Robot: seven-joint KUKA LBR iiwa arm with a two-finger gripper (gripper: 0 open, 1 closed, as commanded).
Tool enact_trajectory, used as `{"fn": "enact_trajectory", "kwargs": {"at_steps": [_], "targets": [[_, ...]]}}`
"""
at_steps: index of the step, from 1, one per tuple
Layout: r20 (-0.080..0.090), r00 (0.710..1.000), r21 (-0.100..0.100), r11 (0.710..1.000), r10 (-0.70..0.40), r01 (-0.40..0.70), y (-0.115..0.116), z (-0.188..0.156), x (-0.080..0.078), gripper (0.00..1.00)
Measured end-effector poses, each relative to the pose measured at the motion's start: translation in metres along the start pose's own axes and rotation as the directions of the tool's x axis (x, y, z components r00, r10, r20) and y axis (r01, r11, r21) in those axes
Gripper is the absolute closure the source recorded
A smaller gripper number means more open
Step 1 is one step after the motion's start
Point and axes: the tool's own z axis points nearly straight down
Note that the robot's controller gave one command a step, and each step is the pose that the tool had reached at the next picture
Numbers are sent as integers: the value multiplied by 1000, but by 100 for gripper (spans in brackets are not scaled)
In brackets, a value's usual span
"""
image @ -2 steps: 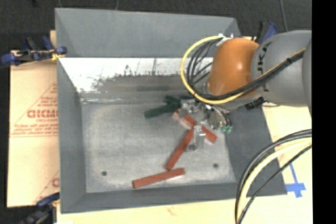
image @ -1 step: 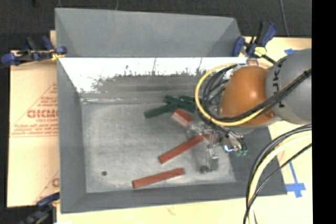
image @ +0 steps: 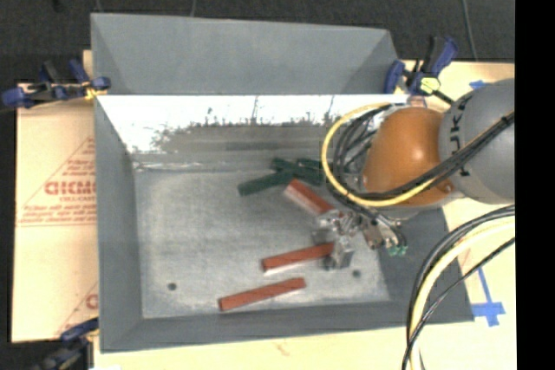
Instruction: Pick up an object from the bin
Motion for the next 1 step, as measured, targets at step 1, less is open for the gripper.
{"fn": "enact_trajectory", "kwargs": {"at_steps": [1], "targets": [[6, 998, 3, 998, -57, 57, -3, -155, -14, 100]]}}
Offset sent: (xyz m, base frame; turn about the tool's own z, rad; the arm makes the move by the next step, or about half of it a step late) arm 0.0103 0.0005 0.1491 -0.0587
